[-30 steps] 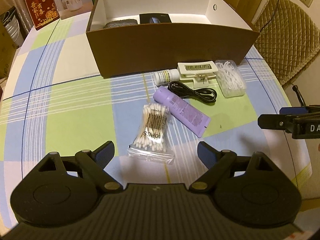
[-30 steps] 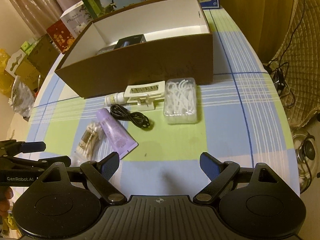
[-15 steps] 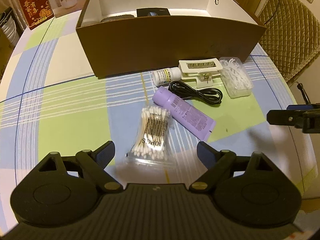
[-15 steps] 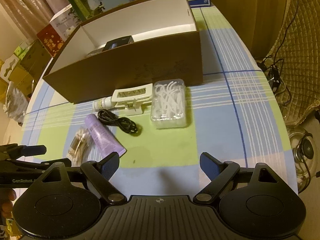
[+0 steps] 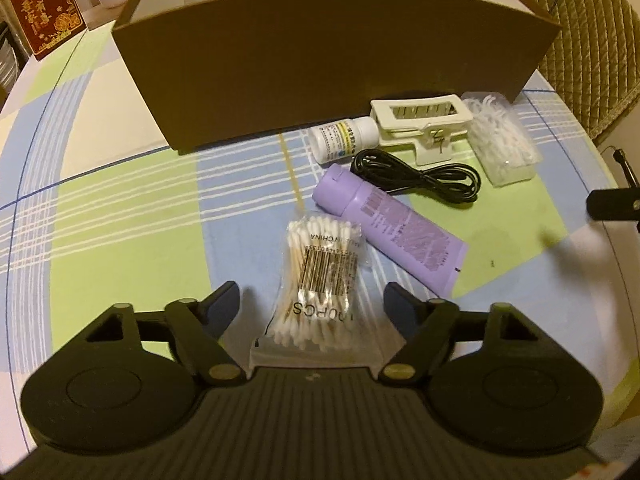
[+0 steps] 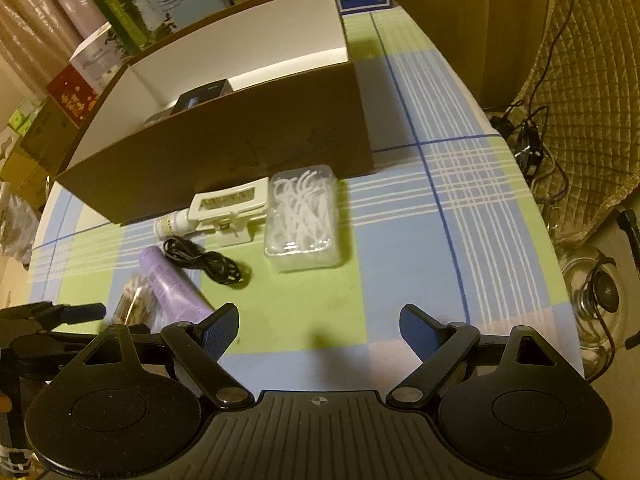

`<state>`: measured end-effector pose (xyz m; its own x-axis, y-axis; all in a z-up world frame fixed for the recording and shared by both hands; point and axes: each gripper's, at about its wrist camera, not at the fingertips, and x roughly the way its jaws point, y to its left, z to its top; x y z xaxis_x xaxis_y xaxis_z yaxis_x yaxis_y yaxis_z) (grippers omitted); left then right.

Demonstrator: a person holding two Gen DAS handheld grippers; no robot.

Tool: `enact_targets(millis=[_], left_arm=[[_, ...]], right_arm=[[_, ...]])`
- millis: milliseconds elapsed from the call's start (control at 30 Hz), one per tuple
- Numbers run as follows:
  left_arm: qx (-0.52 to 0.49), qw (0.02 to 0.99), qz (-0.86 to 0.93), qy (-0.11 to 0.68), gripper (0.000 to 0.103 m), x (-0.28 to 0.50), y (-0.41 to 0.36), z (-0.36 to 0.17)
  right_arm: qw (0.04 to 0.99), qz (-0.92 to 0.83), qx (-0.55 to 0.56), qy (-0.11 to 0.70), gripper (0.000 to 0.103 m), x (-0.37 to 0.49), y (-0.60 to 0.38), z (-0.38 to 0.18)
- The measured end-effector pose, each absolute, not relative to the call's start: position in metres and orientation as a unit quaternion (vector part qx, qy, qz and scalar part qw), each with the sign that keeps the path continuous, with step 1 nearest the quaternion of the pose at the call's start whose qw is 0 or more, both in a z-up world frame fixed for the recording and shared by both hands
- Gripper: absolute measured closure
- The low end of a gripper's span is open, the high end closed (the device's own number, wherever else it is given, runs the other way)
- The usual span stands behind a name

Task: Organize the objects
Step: 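Grasp the cotton swab bag with the left tool while the right tool grasps the floss box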

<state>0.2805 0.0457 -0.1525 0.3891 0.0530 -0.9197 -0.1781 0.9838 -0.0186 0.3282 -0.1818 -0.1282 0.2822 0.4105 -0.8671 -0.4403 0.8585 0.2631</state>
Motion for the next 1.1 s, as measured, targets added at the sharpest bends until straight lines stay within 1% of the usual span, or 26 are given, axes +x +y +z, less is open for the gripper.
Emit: enact_targets(millis=[100,133,167,233,300,367,400,467,700,800,967,1067,1100], left_arm=[[-0.054,0.832,0.069,0.548,0.038,0.283,0.045,-0.156],[-0.053,0.832,0.068,0.547,0.043,0.283,0.045,-0.157],[-0.052,0.834,0.066,0.546,0.052,0.283,0.045,-0.157],[-0.053,0.835,0.063,0.544,0.062,0.284,0.045,-0.158],[-0.053,0.838,0.060,0.540,0.068,0.282,0.045,-0.157],[-0.052,0.840,0.058,0.537,0.077,0.281,0.047,-0.156],[-0.052,0.841,0.060,0.536,0.079,0.280,0.048,-0.155],[-0.056,0.843,0.065,0.531,0.081,0.276,0.053,-0.153],[-0.067,0.846,0.099,0.520,0.081,0.264,0.075,-0.146],[-0.072,0.844,0.116,0.519,0.081,0.261,0.085,-0.146],[-0.078,0.842,0.128,0.519,0.081,0.256,0.092,-0.145],[-0.081,0.839,0.131,0.521,0.081,0.255,0.092,-0.145],[-0.083,0.837,0.133,0.523,0.081,0.254,0.092,-0.145]], right_arm=[[0.802,0.262,-0.013,0.537,0.018,0.332,-0.182,-0.129],[0.802,0.261,-0.013,0.537,0.018,0.333,-0.182,-0.130],[0.802,0.261,-0.013,0.537,0.018,0.335,-0.182,-0.131],[0.802,0.261,-0.014,0.537,0.018,0.337,-0.181,-0.132],[0.804,0.262,-0.015,0.535,0.018,0.340,-0.179,-0.133],[0.804,0.264,-0.016,0.532,0.018,0.344,-0.176,-0.134],[0.805,0.266,-0.018,0.530,0.018,0.346,-0.175,-0.135],[0.806,0.273,-0.023,0.525,0.018,0.350,-0.171,-0.137],[0.806,0.295,-0.056,0.510,0.019,0.363,-0.141,-0.152],[0.804,0.303,-0.079,0.505,0.024,0.368,-0.124,-0.162],[0.801,0.302,-0.106,0.505,0.039,0.375,-0.105,-0.180],[0.803,0.302,-0.123,0.498,0.046,0.372,-0.106,-0.185],[0.803,0.305,-0.124,0.497,0.047,0.370,-0.108,-0.185]])
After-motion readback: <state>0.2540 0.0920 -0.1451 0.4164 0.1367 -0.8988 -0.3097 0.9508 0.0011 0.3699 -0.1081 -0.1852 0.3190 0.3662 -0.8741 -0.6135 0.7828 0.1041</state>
